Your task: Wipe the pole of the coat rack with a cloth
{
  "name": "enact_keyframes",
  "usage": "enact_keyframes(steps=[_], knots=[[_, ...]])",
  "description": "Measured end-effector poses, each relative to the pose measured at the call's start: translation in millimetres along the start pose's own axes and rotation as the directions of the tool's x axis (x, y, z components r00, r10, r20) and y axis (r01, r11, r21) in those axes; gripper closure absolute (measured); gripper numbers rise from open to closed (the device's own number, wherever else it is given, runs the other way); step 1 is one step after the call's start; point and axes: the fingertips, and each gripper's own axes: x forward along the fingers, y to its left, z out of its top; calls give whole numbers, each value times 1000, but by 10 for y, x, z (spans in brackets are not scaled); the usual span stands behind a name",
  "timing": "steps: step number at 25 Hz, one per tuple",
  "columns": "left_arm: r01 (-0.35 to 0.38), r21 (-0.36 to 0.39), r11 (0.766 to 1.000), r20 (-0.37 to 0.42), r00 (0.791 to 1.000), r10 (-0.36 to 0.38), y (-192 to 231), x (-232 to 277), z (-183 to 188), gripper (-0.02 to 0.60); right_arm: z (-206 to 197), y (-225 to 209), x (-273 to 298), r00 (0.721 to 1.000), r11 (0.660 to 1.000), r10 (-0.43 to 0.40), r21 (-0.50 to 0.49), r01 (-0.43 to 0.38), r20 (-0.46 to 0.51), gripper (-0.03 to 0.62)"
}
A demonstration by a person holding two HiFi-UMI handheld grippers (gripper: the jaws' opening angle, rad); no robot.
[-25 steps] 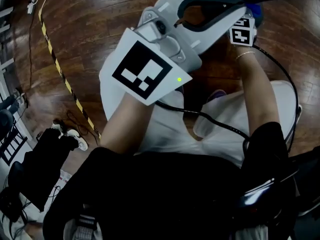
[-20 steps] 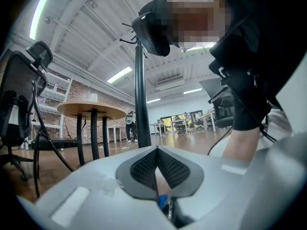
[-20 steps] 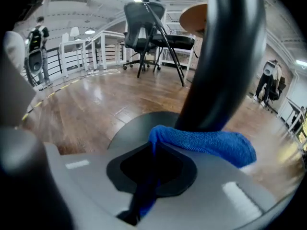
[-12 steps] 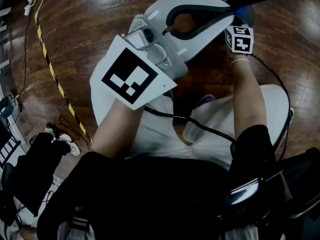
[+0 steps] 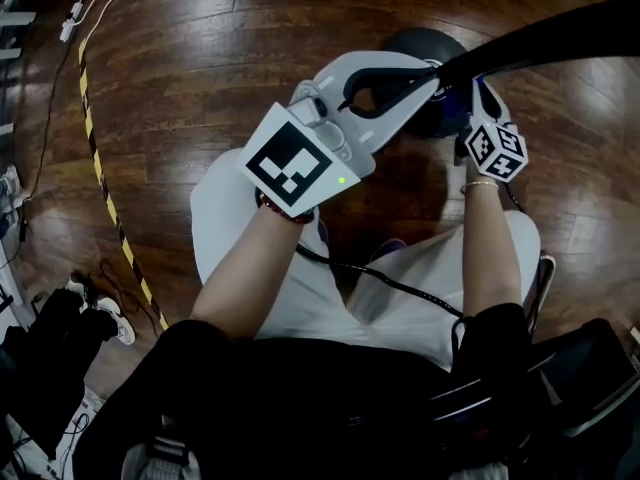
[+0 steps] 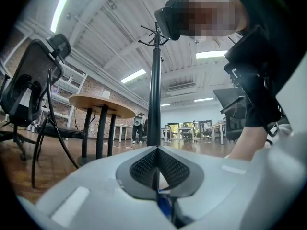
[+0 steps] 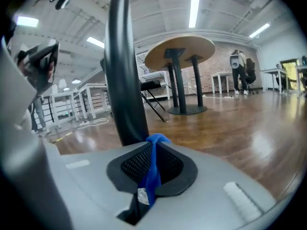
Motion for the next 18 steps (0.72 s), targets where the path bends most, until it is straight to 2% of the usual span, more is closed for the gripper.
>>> enact_keyframes(steps=[5, 10, 13, 15, 18], knots=[[27, 22, 999, -21, 999, -26, -13, 16, -10, 588, 752, 252, -335, 978, 977, 190, -119, -179, 86, 576], [50, -9, 999, 2, 999, -50, -32, 64, -15, 588, 1491, 592, -852, 925, 937, 315, -226, -267, 214, 576], [61, -22, 998, -13, 998, -61, -69, 81, -85, 588, 1687, 839, -1003, 895, 920, 354, -274, -280, 273, 576], [63, -31, 998, -18, 998, -63, -60, 97, -119, 588, 1716, 1026, -986, 887, 917, 355, -293, -269, 295, 576], [80, -11, 997, -55, 995, -81, -102, 108, -178, 588, 1718, 1250, -858, 913, 905, 308, -378, -195, 268, 576]])
